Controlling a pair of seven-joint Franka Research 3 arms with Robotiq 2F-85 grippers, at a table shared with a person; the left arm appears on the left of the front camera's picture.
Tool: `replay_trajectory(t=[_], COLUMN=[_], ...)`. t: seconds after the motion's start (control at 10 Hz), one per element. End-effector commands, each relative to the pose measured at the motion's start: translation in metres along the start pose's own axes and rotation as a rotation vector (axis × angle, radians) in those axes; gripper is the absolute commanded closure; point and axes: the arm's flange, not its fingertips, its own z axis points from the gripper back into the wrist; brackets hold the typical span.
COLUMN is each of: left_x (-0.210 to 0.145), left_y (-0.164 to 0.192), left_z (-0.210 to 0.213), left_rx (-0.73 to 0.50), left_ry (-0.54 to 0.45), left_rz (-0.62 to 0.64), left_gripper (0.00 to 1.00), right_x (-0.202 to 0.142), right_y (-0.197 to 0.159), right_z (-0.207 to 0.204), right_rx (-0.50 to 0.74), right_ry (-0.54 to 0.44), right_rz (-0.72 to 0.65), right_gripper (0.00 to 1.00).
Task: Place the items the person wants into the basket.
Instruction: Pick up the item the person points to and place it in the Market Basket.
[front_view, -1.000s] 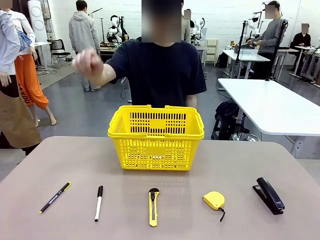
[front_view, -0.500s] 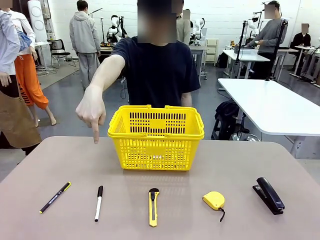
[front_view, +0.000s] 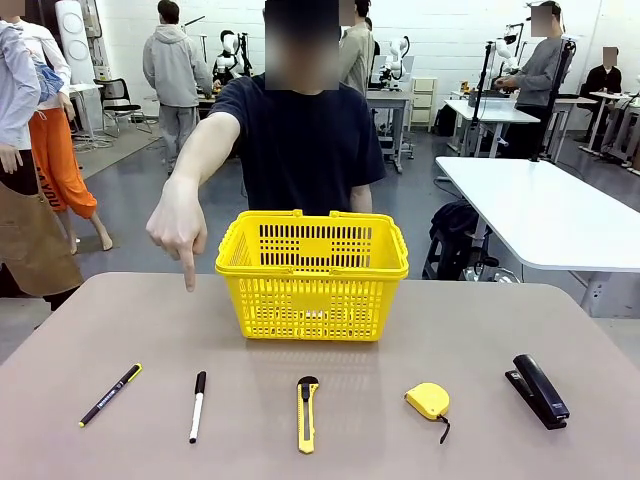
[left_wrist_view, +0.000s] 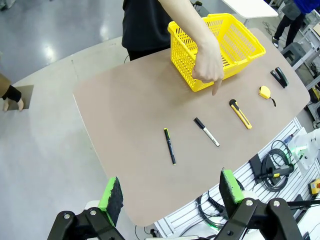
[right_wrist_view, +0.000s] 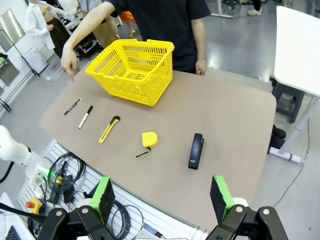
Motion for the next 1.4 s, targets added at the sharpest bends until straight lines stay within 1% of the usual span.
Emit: replay_trajectory(t=[0.0,0.3,0.4,0.5,0.6,0.7,0.9,1.1,1.3], left_x=[0.000,0.000,0.001,0.004,0.008,0.011,0.004,-0.006,-0.010], left_y=[0.001,0.000,-0.021,-0.049,-0.079,-0.108,-0.147,-0.178,-0.196], left_z=[0.002,0.000,-0.021,-0.048,-0.075,-0.106,-0.158,-0.205,-0.244], left_rx=[0.006,0.000,0.048,0.110,0.138,0.152,0.192,0.265,0.298], left_ry=[-0.012,0.000,0.074,0.154,0.230,0.309,0.460,0.540,0.571], left_rz=[0.000,0.000,-0.081,-0.189,-0.271,-0.290,-0.188,-0.084,-0.022], left_gripper=[0.00,0.00,0.00,0.00,0.00,0.00,0.00,0.00,0.00], right_x=[-0.001,-0.001,-0.001,-0.001,-0.001,-0.001,-0.001,-0.001,-0.001], right_y=[0.005,0.005,0.005,0.005,0.005,0.005,0.005,0.005,0.005], right_z=[0.007,0.007,0.007,0.007,0.007,0.007,0.007,0.007,0.007], right_rx=[0.000,0.000,0.000,0.000,0.000,0.000,0.000,0.000,0.000], right_ry=[-0.009,-0.009,-0.009,-0.009,-0.009,-0.009,-0.009,-0.009,-0.009], right_rz=[0.010,0.010,0.010,0.010,0.010,0.010,0.010,0.010,0.010], right_gripper=[0.00,0.00,0.00,0.00,0.00,0.00,0.00,0.00,0.00])
